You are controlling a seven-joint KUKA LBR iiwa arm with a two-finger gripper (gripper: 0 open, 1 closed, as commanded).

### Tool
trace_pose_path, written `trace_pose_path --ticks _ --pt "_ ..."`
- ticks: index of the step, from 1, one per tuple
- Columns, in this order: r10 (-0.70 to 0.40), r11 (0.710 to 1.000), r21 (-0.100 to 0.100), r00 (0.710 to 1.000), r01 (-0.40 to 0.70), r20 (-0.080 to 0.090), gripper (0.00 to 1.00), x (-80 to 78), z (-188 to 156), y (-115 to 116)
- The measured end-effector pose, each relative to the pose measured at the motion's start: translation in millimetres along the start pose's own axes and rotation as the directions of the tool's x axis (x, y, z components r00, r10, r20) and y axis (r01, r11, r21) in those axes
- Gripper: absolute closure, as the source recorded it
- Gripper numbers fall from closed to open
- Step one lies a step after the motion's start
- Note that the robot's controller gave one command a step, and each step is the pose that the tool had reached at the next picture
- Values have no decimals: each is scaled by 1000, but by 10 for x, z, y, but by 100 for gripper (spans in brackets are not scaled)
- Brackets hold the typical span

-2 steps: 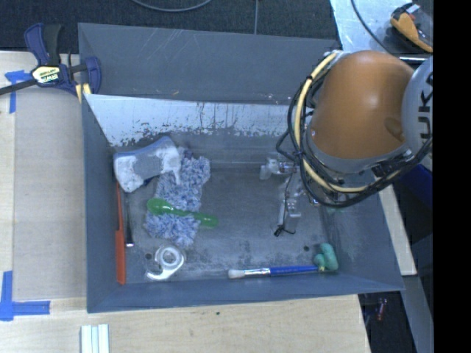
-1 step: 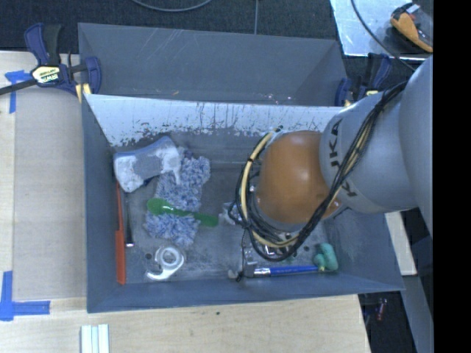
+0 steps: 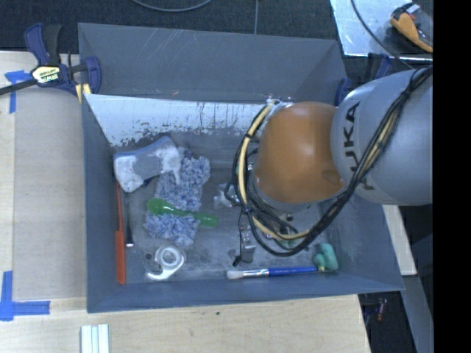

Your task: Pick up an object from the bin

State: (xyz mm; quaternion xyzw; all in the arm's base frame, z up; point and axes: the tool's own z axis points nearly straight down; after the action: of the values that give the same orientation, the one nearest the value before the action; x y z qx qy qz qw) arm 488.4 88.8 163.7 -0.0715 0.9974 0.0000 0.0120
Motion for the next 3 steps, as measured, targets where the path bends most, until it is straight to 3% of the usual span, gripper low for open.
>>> trace_pose_path --ticks 1,2,3 --pt "-96 995 -4 995 96 -11 0 -155 641 900" --pt "-294 956 2 956 294 8 0 -169 914 825" --pt "-379 925 0 925 379 11 100 -276 890 912"
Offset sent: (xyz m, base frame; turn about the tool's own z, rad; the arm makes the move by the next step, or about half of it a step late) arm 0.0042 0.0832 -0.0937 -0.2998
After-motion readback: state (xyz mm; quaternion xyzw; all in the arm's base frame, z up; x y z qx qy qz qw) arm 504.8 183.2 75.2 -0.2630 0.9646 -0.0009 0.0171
